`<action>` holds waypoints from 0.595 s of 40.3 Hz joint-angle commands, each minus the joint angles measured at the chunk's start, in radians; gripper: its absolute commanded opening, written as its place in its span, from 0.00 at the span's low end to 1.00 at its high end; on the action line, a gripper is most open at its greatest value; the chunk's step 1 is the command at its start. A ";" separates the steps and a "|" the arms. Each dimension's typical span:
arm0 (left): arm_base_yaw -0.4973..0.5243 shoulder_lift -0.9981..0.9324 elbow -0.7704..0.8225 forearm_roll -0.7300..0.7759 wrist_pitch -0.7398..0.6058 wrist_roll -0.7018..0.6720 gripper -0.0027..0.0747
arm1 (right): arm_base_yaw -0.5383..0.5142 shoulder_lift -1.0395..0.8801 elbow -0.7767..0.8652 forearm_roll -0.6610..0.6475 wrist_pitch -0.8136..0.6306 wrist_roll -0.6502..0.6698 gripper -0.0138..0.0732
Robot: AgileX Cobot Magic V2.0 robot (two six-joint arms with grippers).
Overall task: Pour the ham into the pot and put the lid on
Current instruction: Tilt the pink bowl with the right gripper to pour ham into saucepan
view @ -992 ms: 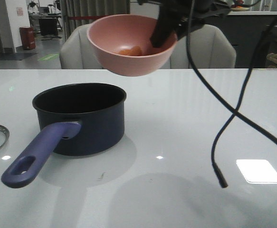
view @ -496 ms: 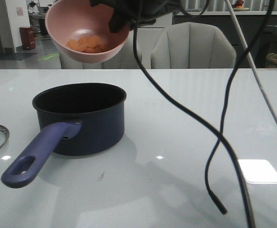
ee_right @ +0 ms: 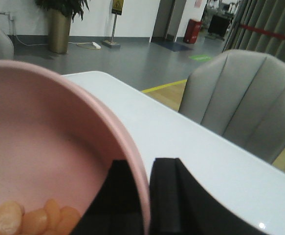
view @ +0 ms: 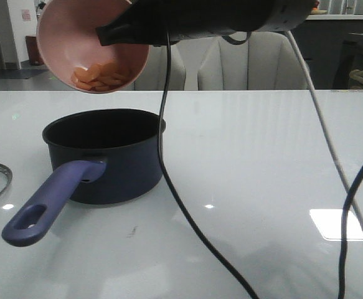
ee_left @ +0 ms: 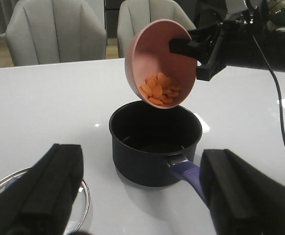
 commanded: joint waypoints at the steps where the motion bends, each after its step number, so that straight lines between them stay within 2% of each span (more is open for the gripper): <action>1: -0.007 0.007 -0.028 -0.001 -0.080 -0.005 0.72 | -0.001 -0.043 -0.012 -0.021 -0.170 -0.076 0.31; 13: -0.007 0.007 -0.028 -0.001 -0.080 -0.005 0.72 | 0.025 -0.007 -0.002 -0.008 -0.232 -0.410 0.31; 24: -0.007 0.007 -0.028 -0.001 -0.080 -0.005 0.72 | 0.051 0.030 -0.002 0.075 -0.326 -0.740 0.31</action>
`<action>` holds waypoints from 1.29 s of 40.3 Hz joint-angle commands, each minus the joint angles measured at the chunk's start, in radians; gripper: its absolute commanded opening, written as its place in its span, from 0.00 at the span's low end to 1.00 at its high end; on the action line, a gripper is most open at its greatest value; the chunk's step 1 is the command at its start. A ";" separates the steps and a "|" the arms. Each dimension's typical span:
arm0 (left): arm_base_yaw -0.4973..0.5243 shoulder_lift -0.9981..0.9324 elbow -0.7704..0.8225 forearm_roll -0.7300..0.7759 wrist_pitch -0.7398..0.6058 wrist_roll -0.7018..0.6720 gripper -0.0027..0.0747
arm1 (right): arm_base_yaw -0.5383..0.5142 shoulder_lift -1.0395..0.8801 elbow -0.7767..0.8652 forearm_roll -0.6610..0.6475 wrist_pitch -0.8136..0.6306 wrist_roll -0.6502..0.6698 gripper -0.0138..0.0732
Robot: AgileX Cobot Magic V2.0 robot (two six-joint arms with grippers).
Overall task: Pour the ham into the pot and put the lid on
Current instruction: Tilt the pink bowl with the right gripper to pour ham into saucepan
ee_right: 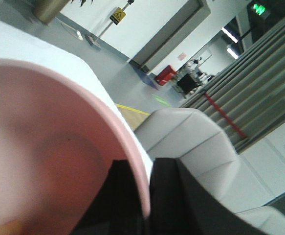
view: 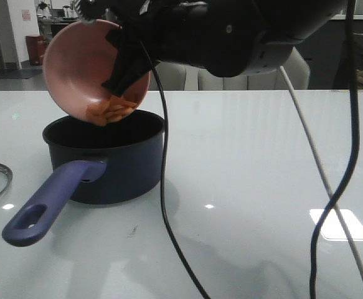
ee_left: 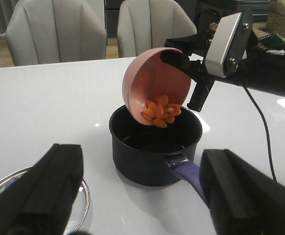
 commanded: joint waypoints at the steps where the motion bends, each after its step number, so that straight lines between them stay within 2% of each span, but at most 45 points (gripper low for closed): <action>1: -0.007 0.007 -0.028 -0.001 -0.080 -0.005 0.72 | 0.005 -0.049 -0.024 0.019 -0.163 -0.127 0.31; 8: -0.007 0.007 -0.028 -0.001 -0.080 -0.005 0.72 | 0.017 -0.015 -0.021 0.021 -0.255 -0.195 0.31; 17: -0.007 0.007 -0.028 -0.001 -0.080 -0.005 0.72 | 0.045 0.073 -0.007 0.013 -0.491 -0.449 0.31; 26: -0.007 0.007 -0.028 -0.001 -0.080 -0.005 0.72 | 0.045 0.100 -0.007 0.020 -0.469 -0.446 0.31; 36: -0.007 0.007 -0.028 -0.001 -0.080 -0.005 0.72 | 0.045 0.100 -0.008 0.021 -0.514 -0.444 0.31; 39: -0.007 0.007 -0.028 -0.001 -0.080 -0.005 0.72 | 0.045 0.098 -0.008 0.038 -0.510 -0.390 0.31; 44: -0.007 0.007 -0.028 -0.001 -0.080 -0.005 0.72 | 0.047 0.064 -0.014 0.127 -0.443 -0.182 0.31; 48: -0.007 0.007 -0.028 -0.001 -0.080 -0.005 0.72 | 0.050 -0.007 -0.014 0.188 -0.302 0.004 0.31; 52: -0.007 0.007 -0.028 -0.001 -0.080 -0.005 0.72 | 0.045 -0.087 -0.023 0.204 -0.112 0.124 0.31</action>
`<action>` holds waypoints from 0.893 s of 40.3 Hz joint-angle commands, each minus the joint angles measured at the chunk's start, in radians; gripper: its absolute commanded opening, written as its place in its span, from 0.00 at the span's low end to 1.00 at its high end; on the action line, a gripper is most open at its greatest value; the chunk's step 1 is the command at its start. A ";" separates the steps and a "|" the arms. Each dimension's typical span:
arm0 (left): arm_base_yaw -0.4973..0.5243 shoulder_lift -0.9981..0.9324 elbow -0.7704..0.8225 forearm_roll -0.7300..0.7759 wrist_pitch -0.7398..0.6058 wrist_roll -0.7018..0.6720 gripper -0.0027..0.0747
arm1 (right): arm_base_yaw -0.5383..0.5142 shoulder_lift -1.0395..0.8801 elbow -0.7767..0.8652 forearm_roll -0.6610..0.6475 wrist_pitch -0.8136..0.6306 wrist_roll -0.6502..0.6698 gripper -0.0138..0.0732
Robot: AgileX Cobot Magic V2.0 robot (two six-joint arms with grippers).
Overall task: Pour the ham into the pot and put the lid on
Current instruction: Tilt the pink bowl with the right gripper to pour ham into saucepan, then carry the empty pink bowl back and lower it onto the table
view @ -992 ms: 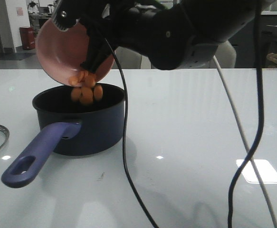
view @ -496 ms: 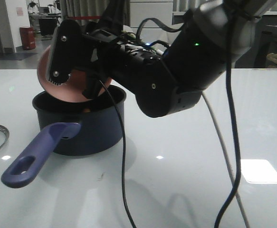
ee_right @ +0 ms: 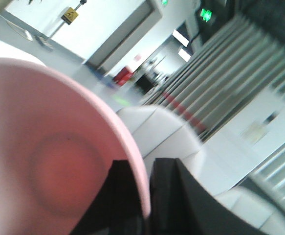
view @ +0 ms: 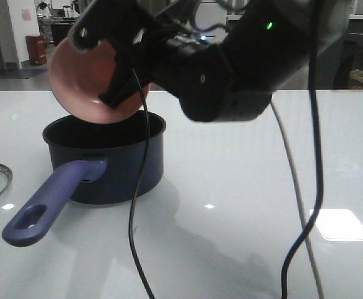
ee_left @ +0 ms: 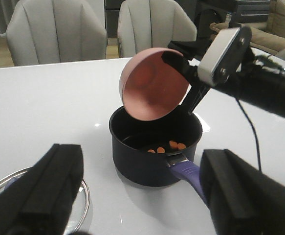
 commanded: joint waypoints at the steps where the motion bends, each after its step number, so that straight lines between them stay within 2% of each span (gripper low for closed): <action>1: -0.007 0.007 -0.028 -0.001 -0.080 -0.005 0.72 | -0.009 -0.158 -0.048 0.016 0.120 0.151 0.31; 11: -0.007 0.007 -0.028 -0.001 -0.080 -0.005 0.72 | -0.051 -0.274 -0.161 0.196 0.607 0.181 0.31; 19: -0.007 0.007 -0.028 -0.001 -0.080 -0.005 0.72 | -0.135 -0.293 -0.247 0.356 1.021 0.181 0.31; 29: -0.007 0.007 -0.028 -0.001 -0.080 -0.005 0.72 | -0.261 -0.315 -0.252 0.407 1.324 0.204 0.31; 36: -0.007 0.007 -0.028 -0.001 -0.080 -0.005 0.72 | -0.371 -0.384 -0.251 0.397 1.420 0.211 0.31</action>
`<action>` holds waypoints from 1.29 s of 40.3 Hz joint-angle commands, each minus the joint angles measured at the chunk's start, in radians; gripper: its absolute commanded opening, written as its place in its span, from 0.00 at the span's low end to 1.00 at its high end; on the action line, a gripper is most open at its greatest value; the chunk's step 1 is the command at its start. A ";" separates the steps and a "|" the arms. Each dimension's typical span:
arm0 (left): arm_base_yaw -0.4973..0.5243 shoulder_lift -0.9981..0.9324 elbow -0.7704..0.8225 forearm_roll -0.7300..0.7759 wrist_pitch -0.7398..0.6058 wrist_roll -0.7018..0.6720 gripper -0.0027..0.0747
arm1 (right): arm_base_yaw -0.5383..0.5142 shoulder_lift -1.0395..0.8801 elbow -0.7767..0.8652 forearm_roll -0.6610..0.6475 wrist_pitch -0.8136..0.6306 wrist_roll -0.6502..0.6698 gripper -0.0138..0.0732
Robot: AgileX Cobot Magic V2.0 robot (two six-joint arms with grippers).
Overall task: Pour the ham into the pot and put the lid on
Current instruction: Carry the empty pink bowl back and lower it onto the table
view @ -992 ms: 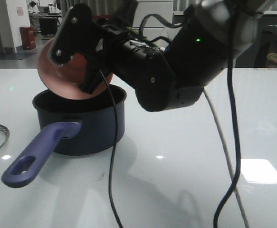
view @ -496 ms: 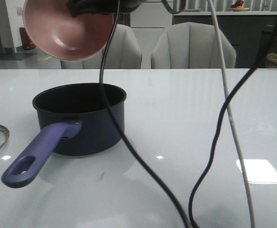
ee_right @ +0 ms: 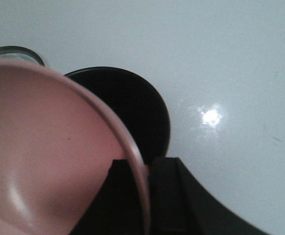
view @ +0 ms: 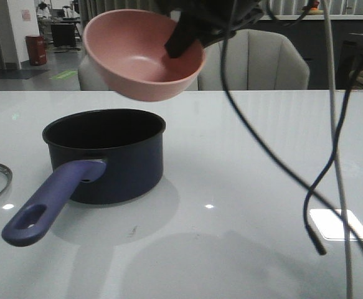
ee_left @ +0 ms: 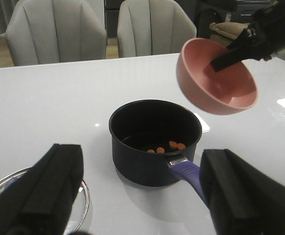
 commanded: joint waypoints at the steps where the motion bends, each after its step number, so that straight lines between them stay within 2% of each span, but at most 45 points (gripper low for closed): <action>1: -0.007 0.007 -0.028 -0.001 -0.080 -0.005 0.72 | -0.072 -0.111 -0.039 0.017 0.013 0.018 0.31; 6: -0.007 0.007 -0.028 -0.001 -0.080 -0.005 0.72 | -0.183 -0.156 -0.039 -0.026 0.097 0.086 0.31; 10: -0.007 0.007 -0.028 -0.001 -0.080 -0.005 0.72 | -0.260 -0.170 -0.030 -0.153 0.151 0.160 0.31; 13: -0.007 0.007 -0.028 -0.001 -0.080 -0.005 0.72 | -0.315 -0.171 -0.011 -0.250 0.185 0.274 0.31; 18: -0.007 0.007 -0.028 -0.001 -0.080 -0.005 0.72 | -0.371 -0.167 0.054 -0.284 0.225 0.338 0.31; 26: -0.007 0.007 -0.028 -0.001 -0.080 -0.005 0.72 | -0.386 -0.109 0.173 -0.283 0.184 0.338 0.31; 39: -0.007 0.007 -0.028 -0.001 -0.080 -0.005 0.72 | -0.386 0.012 0.200 -0.283 0.169 0.338 0.32; 44: -0.007 0.007 -0.028 -0.001 -0.080 -0.005 0.72 | -0.386 0.032 0.200 -0.283 0.138 0.338 0.38; 52: -0.007 0.007 -0.028 -0.001 -0.080 -0.005 0.72 | -0.386 0.053 0.200 -0.287 0.102 0.338 0.59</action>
